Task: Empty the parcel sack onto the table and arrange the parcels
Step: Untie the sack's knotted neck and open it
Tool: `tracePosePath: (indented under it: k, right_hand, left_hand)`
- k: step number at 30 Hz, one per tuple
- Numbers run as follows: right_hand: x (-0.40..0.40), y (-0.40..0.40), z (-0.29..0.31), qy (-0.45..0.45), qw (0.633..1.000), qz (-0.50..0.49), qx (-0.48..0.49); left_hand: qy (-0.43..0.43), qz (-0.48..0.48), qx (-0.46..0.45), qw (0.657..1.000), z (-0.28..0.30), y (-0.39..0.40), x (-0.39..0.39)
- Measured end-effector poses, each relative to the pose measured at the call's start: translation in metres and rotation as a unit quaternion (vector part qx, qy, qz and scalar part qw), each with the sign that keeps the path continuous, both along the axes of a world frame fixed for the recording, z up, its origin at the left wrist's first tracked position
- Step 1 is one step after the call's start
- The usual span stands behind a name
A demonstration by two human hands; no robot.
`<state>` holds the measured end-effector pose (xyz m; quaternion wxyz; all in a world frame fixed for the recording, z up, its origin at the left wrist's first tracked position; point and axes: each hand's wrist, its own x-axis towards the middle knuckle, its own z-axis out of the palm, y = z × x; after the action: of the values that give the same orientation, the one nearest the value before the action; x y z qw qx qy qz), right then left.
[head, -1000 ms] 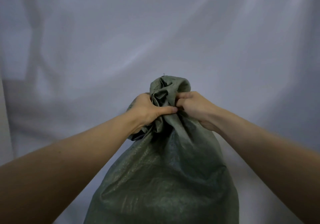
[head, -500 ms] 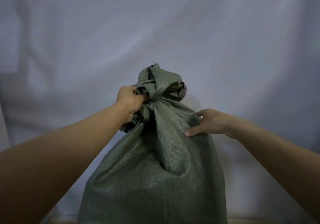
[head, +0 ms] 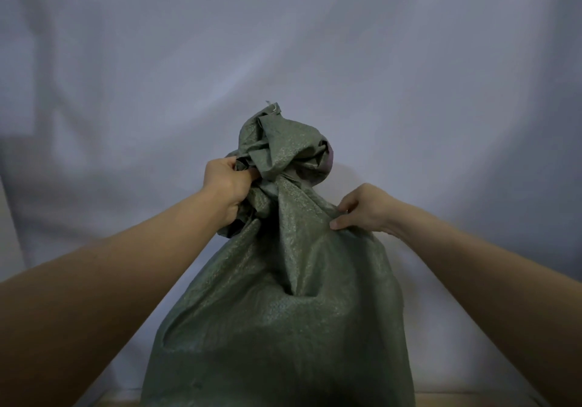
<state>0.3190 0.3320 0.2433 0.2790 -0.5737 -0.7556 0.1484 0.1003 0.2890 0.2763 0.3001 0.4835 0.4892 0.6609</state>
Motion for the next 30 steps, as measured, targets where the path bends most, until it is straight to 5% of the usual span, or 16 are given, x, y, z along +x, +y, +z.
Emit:
tracePosePath:
  k: [5,10,16,20,23,28,30]
  right_hand:
    - [-0.005,0.016,0.013,-0.036,0.997,-0.021,0.071]
    - [-0.011,0.015,0.037,0.103,0.963,-0.083,0.235]
    - [-0.011,0.011,0.018,0.053,0.996,-0.069,-0.018]
    - [-0.011,0.006,0.004,-0.028,0.997,-0.066,-0.037]
    - [-0.016,0.012,0.012,0.069,0.995,-0.069,-0.015]
    - [-0.033,0.029,0.031,0.218,0.949,-0.093,0.205]
    - [-0.037,0.028,0.028,0.211,0.958,-0.078,0.179]
  left_hand:
    - [-0.026,0.007,0.002,1.000,0.012,0.008,-0.001]
    - [-0.085,0.009,0.071,0.994,0.044,0.025,-0.004]
    - [-0.058,0.040,0.021,0.997,0.007,0.029,-0.007]
    - [-0.073,0.039,0.016,0.996,0.013,0.031,-0.016]
    - [-0.088,0.039,0.028,0.995,0.027,0.029,-0.020]
    - [-0.102,0.079,0.094,0.987,0.055,0.024,-0.036]
    - [-0.084,0.091,0.085,0.989,0.044,0.020,-0.045]
